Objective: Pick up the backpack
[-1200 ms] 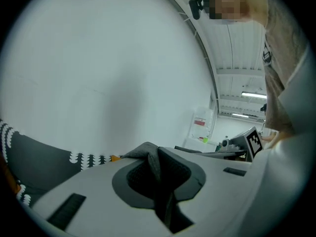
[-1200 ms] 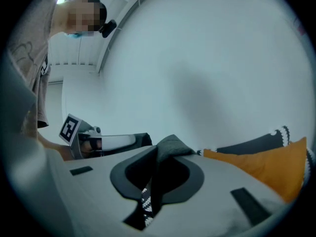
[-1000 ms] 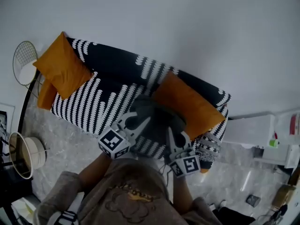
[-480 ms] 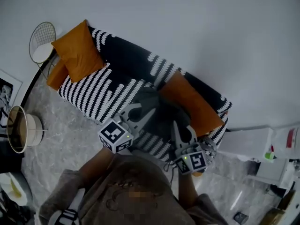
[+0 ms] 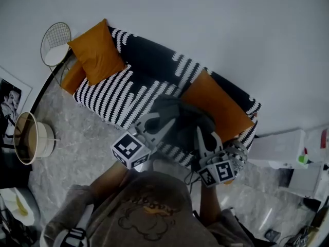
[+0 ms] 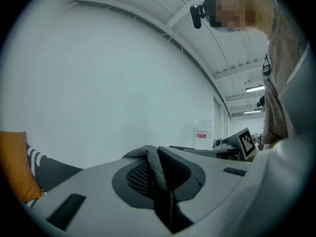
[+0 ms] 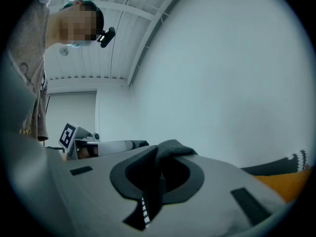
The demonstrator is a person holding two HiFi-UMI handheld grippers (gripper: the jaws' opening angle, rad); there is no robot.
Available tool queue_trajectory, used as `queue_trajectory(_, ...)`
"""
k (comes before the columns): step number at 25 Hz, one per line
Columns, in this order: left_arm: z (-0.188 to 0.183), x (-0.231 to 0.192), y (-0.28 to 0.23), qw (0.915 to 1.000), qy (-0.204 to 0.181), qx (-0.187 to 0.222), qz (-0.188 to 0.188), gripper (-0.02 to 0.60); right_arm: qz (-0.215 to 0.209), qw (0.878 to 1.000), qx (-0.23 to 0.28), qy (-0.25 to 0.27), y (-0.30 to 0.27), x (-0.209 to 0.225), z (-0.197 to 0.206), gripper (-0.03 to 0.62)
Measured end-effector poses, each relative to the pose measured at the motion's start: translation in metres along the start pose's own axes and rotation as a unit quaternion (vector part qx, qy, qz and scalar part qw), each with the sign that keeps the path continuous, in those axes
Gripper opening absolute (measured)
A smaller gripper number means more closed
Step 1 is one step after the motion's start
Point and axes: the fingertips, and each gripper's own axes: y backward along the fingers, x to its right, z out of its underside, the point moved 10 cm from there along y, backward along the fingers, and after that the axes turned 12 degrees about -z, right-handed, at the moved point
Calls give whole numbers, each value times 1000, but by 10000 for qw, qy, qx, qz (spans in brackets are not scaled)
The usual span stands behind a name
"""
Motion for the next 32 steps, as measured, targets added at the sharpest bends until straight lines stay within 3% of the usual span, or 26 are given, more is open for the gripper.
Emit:
queue_trajectory(8, 11, 23, 82, 9997, -165, 5, 157, 23, 47, 10000, 4, -52, 33, -83, 22, 29)
queue_trajectory(16, 8, 47, 155, 9998, -180, 8, 72, 23, -55, 9998, -21, -170, 60, -156, 27, 29)
queue_trajectory(32, 14, 98, 214, 9991, -157, 186, -357, 23, -256, 9994, 46, -248, 102, -203, 27, 29)
